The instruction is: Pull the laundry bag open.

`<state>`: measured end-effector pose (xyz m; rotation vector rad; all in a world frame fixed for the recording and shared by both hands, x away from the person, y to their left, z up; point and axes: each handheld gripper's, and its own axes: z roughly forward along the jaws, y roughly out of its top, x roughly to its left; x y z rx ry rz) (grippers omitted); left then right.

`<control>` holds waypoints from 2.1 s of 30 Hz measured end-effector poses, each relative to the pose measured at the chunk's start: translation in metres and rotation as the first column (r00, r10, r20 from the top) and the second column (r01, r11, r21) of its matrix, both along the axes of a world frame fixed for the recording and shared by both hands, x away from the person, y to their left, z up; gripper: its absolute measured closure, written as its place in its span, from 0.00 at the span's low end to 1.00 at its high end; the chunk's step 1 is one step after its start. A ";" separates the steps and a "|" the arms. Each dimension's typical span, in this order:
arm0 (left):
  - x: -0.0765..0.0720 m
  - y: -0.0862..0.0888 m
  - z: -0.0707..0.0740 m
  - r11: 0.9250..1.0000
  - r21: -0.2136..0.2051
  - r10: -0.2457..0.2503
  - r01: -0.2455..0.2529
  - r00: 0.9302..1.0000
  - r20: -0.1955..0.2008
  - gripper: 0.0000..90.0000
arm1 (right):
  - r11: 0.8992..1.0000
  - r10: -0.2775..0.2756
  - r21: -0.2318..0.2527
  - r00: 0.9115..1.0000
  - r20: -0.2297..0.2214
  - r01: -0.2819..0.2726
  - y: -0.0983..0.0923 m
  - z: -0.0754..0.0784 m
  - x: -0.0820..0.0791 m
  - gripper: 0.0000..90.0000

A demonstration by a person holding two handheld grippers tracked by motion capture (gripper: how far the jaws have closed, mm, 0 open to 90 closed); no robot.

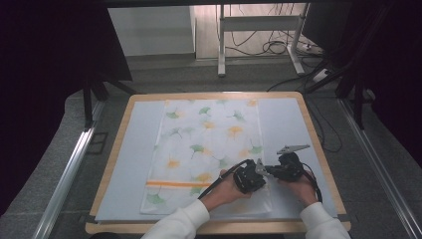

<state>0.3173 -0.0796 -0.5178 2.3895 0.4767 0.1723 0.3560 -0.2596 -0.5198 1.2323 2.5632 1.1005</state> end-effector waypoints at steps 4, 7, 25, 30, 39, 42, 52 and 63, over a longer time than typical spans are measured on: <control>0.001 0.003 -0.001 1.000 -0.017 0.007 -0.007 1.000 -0.021 1.00 | 1.000 -0.008 0.000 1.000 -0.006 0.008 0.000 0.000 0.000 0.99; 0.000 0.004 -0.001 1.000 -0.016 0.010 -0.010 1.000 -0.013 1.00 | 1.000 -0.007 -0.003 1.000 -0.004 0.007 0.001 0.000 0.000 0.99; 0.000 0.005 -0.003 0.999 -0.044 0.018 -0.019 1.000 -0.018 1.00 | 0.997 -0.028 0.066 0.999 0.042 0.025 -0.015 0.026 -0.036 0.99; -0.001 0.005 -0.003 0.999 -0.048 0.022 -0.023 1.000 -0.014 1.00 | 0.999 0.002 0.035 1.000 -0.019 -0.002 -0.010 0.021 -0.062 0.99; -0.002 0.005 -0.003 0.999 -0.043 0.025 -0.025 1.000 -0.007 1.00 | 0.999 0.042 -0.030 0.994 -0.104 -0.045 0.009 0.005 -0.063 1.00; -0.003 0.005 -0.003 0.999 -0.042 0.024 -0.024 1.000 0.000 1.00 | 1.000 0.015 0.026 0.986 -0.167 -0.011 0.004 0.002 -0.058 1.00; -0.006 0.009 -0.003 0.999 -0.020 0.027 -0.026 0.999 0.030 1.00 | 0.998 0.005 0.069 0.978 -0.208 0.010 0.000 -0.001 -0.054 1.00; -0.007 0.021 -0.002 0.999 -0.011 0.038 -0.038 0.999 0.031 1.00 | 0.998 0.013 0.067 0.979 -0.203 0.001 0.000 -0.001 -0.054 1.00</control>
